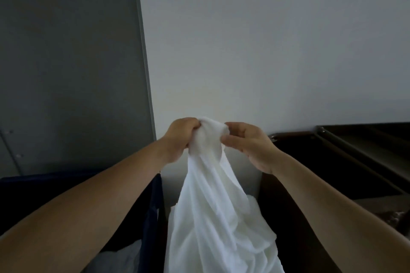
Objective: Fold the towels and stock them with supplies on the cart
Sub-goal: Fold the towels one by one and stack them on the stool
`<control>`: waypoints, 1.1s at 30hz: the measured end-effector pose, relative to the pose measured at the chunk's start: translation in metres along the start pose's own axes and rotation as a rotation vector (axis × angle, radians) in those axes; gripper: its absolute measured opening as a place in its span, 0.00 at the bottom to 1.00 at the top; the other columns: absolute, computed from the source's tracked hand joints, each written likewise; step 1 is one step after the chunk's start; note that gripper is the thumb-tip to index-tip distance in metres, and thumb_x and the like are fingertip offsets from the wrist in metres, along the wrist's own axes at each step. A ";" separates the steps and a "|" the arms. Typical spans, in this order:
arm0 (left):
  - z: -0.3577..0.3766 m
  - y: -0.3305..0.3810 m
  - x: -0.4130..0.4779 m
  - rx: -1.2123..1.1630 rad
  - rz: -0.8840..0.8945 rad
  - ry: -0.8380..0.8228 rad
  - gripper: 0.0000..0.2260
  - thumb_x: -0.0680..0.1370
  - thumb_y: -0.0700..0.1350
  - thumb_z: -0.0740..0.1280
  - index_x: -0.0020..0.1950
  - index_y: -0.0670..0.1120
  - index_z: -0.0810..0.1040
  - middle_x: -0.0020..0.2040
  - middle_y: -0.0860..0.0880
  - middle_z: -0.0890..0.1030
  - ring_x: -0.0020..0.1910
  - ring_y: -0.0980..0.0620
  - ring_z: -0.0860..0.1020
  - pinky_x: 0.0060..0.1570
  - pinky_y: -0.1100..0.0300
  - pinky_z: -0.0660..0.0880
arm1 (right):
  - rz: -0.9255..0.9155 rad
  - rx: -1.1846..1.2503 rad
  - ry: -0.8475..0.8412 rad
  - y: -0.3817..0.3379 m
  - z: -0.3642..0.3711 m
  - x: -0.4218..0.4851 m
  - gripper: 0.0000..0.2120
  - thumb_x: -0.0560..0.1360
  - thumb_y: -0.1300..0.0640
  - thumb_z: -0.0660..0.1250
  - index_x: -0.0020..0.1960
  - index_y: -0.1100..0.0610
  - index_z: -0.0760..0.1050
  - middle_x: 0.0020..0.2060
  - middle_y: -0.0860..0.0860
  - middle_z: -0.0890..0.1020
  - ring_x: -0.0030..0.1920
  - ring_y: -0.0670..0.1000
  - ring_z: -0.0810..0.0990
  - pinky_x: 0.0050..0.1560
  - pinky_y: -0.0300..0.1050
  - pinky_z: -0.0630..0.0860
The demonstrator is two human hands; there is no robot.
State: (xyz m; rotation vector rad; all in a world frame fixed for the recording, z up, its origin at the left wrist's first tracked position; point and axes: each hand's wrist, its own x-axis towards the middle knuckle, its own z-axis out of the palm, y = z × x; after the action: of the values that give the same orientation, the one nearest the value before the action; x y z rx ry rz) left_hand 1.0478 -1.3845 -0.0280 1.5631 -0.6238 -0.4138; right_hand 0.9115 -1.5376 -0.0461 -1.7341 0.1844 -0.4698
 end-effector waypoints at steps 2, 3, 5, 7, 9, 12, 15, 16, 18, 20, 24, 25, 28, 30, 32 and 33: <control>-0.008 0.008 0.000 -0.120 -0.064 0.022 0.08 0.76 0.47 0.63 0.44 0.43 0.76 0.40 0.43 0.77 0.41 0.46 0.76 0.44 0.51 0.73 | -0.052 -0.263 -0.033 0.005 0.006 -0.001 0.35 0.62 0.49 0.83 0.66 0.47 0.74 0.60 0.42 0.81 0.61 0.44 0.79 0.60 0.43 0.76; -0.012 0.010 -0.001 -0.162 -0.088 -0.006 0.08 0.76 0.48 0.63 0.43 0.44 0.77 0.39 0.44 0.78 0.40 0.46 0.77 0.44 0.52 0.75 | -0.043 -0.326 -0.060 0.007 0.011 -0.002 0.34 0.61 0.45 0.83 0.64 0.42 0.74 0.59 0.38 0.80 0.59 0.40 0.79 0.58 0.40 0.77; -0.018 0.010 -0.003 -0.199 -0.095 -0.107 0.08 0.75 0.48 0.63 0.42 0.44 0.75 0.39 0.44 0.77 0.40 0.46 0.76 0.45 0.52 0.74 | 0.010 -0.348 -0.103 0.012 0.022 -0.002 0.30 0.62 0.39 0.80 0.60 0.42 0.75 0.54 0.37 0.82 0.53 0.39 0.81 0.52 0.36 0.78; -0.023 0.005 -0.007 -0.142 -0.062 -0.186 0.08 0.74 0.47 0.63 0.45 0.43 0.75 0.42 0.43 0.76 0.44 0.45 0.74 0.48 0.50 0.72 | 0.041 -0.325 -0.038 0.020 0.028 0.004 0.17 0.69 0.42 0.75 0.51 0.52 0.81 0.44 0.44 0.85 0.44 0.46 0.83 0.48 0.41 0.79; -0.029 -0.003 -0.010 -0.003 -0.033 -0.283 0.06 0.74 0.44 0.63 0.48 0.43 0.74 0.45 0.43 0.76 0.46 0.45 0.74 0.49 0.49 0.72 | 0.071 -0.290 0.135 0.020 0.030 0.012 0.07 0.75 0.58 0.69 0.41 0.61 0.80 0.35 0.53 0.80 0.38 0.53 0.77 0.43 0.49 0.73; -0.036 -0.016 -0.016 0.154 -0.005 -0.414 0.02 0.79 0.38 0.63 0.49 0.41 0.76 0.46 0.43 0.80 0.46 0.44 0.79 0.49 0.48 0.77 | 0.170 -0.334 0.238 0.016 0.028 0.020 0.11 0.76 0.65 0.60 0.44 0.59 0.81 0.38 0.54 0.82 0.40 0.54 0.78 0.42 0.47 0.72; -0.033 -0.022 -0.024 0.185 0.063 -0.461 0.02 0.79 0.37 0.66 0.49 0.41 0.77 0.47 0.43 0.82 0.47 0.46 0.81 0.51 0.49 0.78 | 0.366 -0.311 0.161 0.018 0.031 0.019 0.16 0.82 0.54 0.56 0.56 0.59 0.80 0.50 0.56 0.85 0.46 0.55 0.84 0.48 0.48 0.79; -0.032 -0.023 -0.027 0.204 0.078 -0.499 0.02 0.79 0.37 0.67 0.50 0.40 0.78 0.48 0.42 0.82 0.47 0.46 0.81 0.52 0.48 0.78 | 0.395 -0.060 0.068 0.015 0.031 0.016 0.20 0.83 0.49 0.54 0.55 0.60 0.82 0.50 0.58 0.85 0.48 0.56 0.84 0.51 0.50 0.79; -0.029 -0.024 -0.032 0.312 0.078 -0.621 0.07 0.78 0.39 0.69 0.52 0.35 0.78 0.50 0.41 0.82 0.47 0.49 0.81 0.53 0.48 0.77 | 0.364 0.346 0.026 0.017 0.025 0.020 0.28 0.83 0.46 0.52 0.48 0.63 0.84 0.52 0.63 0.84 0.50 0.59 0.83 0.56 0.53 0.76; -0.029 -0.025 -0.035 0.441 0.053 -0.776 0.10 0.79 0.42 0.69 0.55 0.36 0.79 0.50 0.45 0.83 0.48 0.52 0.83 0.53 0.51 0.77 | 0.237 0.428 0.033 0.008 0.024 0.024 0.29 0.82 0.43 0.56 0.44 0.65 0.84 0.50 0.65 0.84 0.49 0.60 0.84 0.53 0.52 0.79; -0.034 -0.024 -0.033 0.362 0.016 -0.759 0.10 0.81 0.40 0.65 0.60 0.45 0.82 0.55 0.48 0.84 0.53 0.49 0.83 0.53 0.56 0.78 | 0.295 -0.067 -0.223 -0.008 0.027 0.016 0.20 0.71 0.41 0.74 0.48 0.58 0.85 0.51 0.57 0.86 0.50 0.57 0.85 0.43 0.46 0.81; -0.037 -0.027 -0.029 0.367 -0.003 -0.719 0.11 0.81 0.39 0.66 0.62 0.45 0.81 0.55 0.49 0.84 0.52 0.50 0.83 0.52 0.57 0.78 | 0.342 -0.285 -0.227 -0.003 0.030 0.014 0.21 0.71 0.39 0.74 0.50 0.57 0.85 0.50 0.53 0.86 0.50 0.54 0.85 0.42 0.45 0.79; -0.047 -0.054 -0.021 0.640 -0.104 -0.658 0.13 0.79 0.38 0.66 0.63 0.46 0.79 0.54 0.48 0.83 0.48 0.52 0.81 0.46 0.60 0.77 | 0.406 -0.545 -0.005 0.027 0.038 0.008 0.19 0.76 0.44 0.72 0.43 0.61 0.76 0.38 0.54 0.77 0.37 0.54 0.75 0.39 0.45 0.70; -0.056 -0.079 -0.016 0.824 -0.196 -0.621 0.14 0.78 0.38 0.65 0.64 0.44 0.78 0.56 0.43 0.82 0.48 0.50 0.79 0.43 0.60 0.76 | 0.472 -0.578 -0.012 0.049 0.040 -0.003 0.15 0.77 0.47 0.70 0.44 0.60 0.76 0.39 0.56 0.77 0.37 0.53 0.73 0.40 0.47 0.69; -0.063 -0.102 -0.014 0.888 -0.258 -0.600 0.15 0.78 0.39 0.65 0.65 0.44 0.78 0.58 0.40 0.81 0.48 0.50 0.78 0.42 0.60 0.76 | 0.576 -0.676 -0.143 0.074 0.041 -0.015 0.19 0.78 0.46 0.69 0.58 0.61 0.79 0.52 0.56 0.81 0.48 0.54 0.79 0.44 0.48 0.74; -0.063 -0.113 -0.016 0.896 -0.274 -0.593 0.15 0.79 0.40 0.65 0.65 0.45 0.77 0.60 0.41 0.80 0.49 0.49 0.78 0.43 0.60 0.75 | 0.608 -0.731 -0.207 0.086 0.044 -0.021 0.21 0.78 0.44 0.68 0.61 0.61 0.78 0.55 0.55 0.81 0.51 0.55 0.80 0.47 0.49 0.77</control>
State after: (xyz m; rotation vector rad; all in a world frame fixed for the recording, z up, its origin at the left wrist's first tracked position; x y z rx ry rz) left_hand 1.0897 -1.3235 -0.1353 2.4161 -1.1546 -0.9042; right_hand 0.9216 -1.5093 -0.1402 -2.2813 0.7807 0.2685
